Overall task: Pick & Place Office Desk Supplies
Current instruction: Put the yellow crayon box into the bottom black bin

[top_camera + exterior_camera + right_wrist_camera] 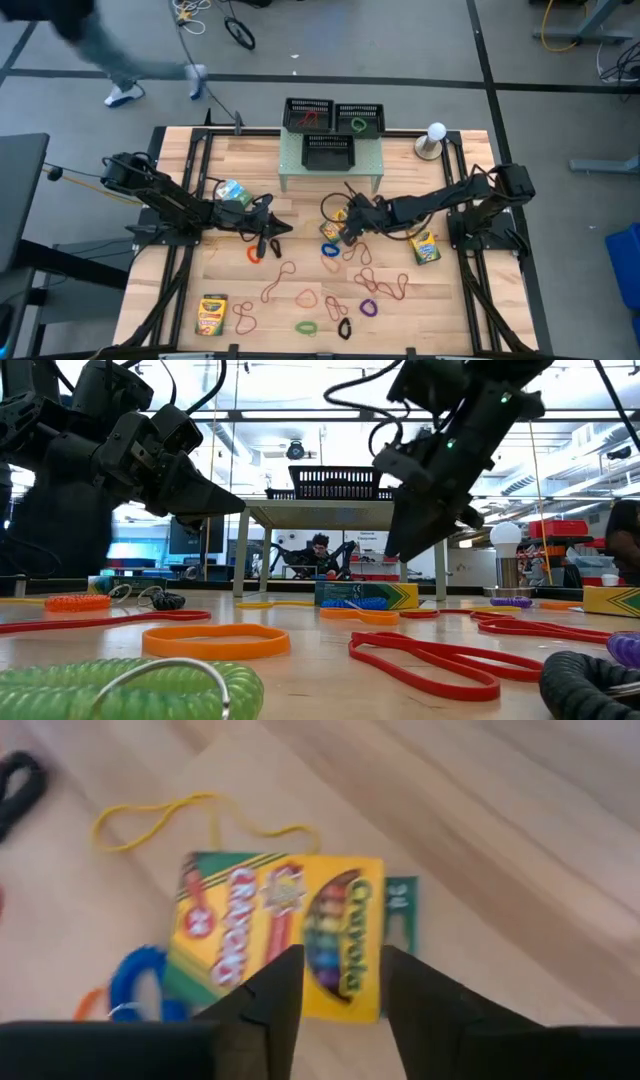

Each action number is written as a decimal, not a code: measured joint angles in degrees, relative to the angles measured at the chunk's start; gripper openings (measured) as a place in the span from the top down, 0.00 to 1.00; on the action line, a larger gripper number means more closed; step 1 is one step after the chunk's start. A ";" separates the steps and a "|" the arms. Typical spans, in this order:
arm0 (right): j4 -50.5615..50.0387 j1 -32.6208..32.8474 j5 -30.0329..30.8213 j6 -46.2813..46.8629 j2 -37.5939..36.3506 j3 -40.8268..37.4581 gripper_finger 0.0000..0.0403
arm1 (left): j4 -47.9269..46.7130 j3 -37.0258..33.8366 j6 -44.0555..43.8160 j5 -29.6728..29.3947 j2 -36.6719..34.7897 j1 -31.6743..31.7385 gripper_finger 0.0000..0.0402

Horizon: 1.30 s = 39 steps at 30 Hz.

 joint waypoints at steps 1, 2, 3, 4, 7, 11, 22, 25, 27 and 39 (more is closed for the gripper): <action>-0.14 -0.52 0.00 -0.01 0.03 0.00 0.62 | 0.00 0.00 0.00 -0.01 0.00 0.00 0.96; -0.02 -1.11 -0.10 0.01 0.03 -0.02 0.60 | 0.00 0.00 0.00 0.01 0.00 0.00 0.96; 0.39 -1.66 -0.58 0.05 0.26 0.00 0.59 | 0.00 0.00 0.02 0.01 0.00 0.00 0.96; 0.93 -2.13 -1.44 0.22 0.71 0.00 0.59 | 0.00 0.00 0.02 0.00 0.00 0.00 0.96; 3.17 -3.00 -2.85 0.27 2.08 -1.07 0.57 | -0.02 0.00 0.04 0.01 0.00 0.00 0.96; 4.81 -3.99 -2.86 2.66 2.44 -3.82 0.54 | -0.02 0.00 0.00 0.01 0.00 0.00 0.96; 16.54 -4.07 -6.25 3.63 2.34 -9.02 0.60 | 0.00 0.00 0.00 0.03 0.00 0.00 0.96; 16.74 -4.07 -6.58 3.38 2.33 -9.25 0.66 | 0.00 0.00 -0.04 0.10 0.00 0.00 0.96; 16.80 -3.94 -7.03 3.16 2.33 -9.25 0.71 | -0.01 0.00 -0.06 0.15 0.00 0.00 0.96; 16.29 -1.75 -5.36 -2.29 2.38 -8.78 0.98 | 0.00 0.00 -4.57 -1.41 0.00 0.00 0.96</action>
